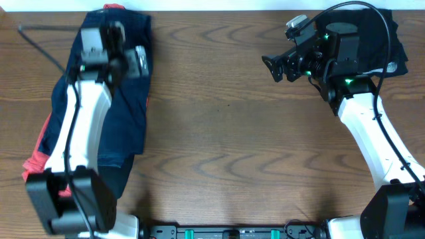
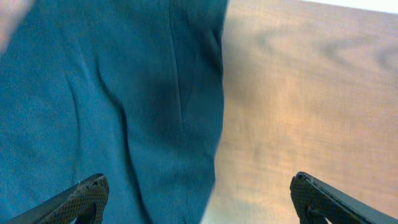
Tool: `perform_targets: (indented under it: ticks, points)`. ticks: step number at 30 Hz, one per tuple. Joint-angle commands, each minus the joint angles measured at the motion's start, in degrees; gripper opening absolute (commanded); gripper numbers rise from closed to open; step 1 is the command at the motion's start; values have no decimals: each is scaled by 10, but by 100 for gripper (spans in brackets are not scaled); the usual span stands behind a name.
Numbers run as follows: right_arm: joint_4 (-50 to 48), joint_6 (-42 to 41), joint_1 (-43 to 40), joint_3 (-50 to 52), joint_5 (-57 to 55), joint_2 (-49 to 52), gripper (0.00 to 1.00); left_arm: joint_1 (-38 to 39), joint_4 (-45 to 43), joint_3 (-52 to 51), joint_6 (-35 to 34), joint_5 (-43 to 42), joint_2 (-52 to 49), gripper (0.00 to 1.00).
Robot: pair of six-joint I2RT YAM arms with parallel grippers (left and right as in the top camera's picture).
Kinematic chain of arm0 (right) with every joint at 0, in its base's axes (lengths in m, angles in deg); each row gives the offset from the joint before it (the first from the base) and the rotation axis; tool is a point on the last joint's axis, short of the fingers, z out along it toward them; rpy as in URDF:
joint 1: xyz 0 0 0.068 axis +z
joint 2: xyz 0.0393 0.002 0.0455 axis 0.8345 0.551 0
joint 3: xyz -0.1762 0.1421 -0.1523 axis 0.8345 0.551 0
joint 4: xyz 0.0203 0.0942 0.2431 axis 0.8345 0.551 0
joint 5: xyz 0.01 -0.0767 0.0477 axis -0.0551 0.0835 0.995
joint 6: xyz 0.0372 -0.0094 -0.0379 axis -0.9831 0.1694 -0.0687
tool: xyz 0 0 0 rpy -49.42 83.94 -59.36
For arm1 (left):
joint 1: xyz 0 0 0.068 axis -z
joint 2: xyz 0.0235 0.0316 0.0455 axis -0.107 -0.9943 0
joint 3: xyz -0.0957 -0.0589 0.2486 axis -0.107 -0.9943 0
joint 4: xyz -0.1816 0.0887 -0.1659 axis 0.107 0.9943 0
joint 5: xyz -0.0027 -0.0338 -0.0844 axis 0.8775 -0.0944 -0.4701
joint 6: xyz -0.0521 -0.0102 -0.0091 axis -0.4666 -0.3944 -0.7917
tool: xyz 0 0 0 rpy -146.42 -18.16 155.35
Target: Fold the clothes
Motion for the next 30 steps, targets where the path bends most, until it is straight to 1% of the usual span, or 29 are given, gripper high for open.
perform_targets:
  ticks: [1,5,7,12,16,22,30]
  points:
    - [6,-7,0,-13,8,0,99,17,0,73,-7,58,-57,94]
    - [17,-7,0,-13,8,0,99,38,-8,149,-8,111,-139,92]
    - [24,-7,0,-13,8,0,99,44,-17,182,-8,124,-183,92]
    - [47,-7,0,-12,6,0,99,46,-55,221,-15,150,-265,89]
    - [57,-7,0,-12,-4,0,99,46,-99,221,-19,169,-297,89]
    - [60,-7,1,-11,-7,0,98,46,-157,221,-19,170,-321,89]
    - [61,-7,1,-10,-9,0,97,46,-212,221,-18,185,-334,84]
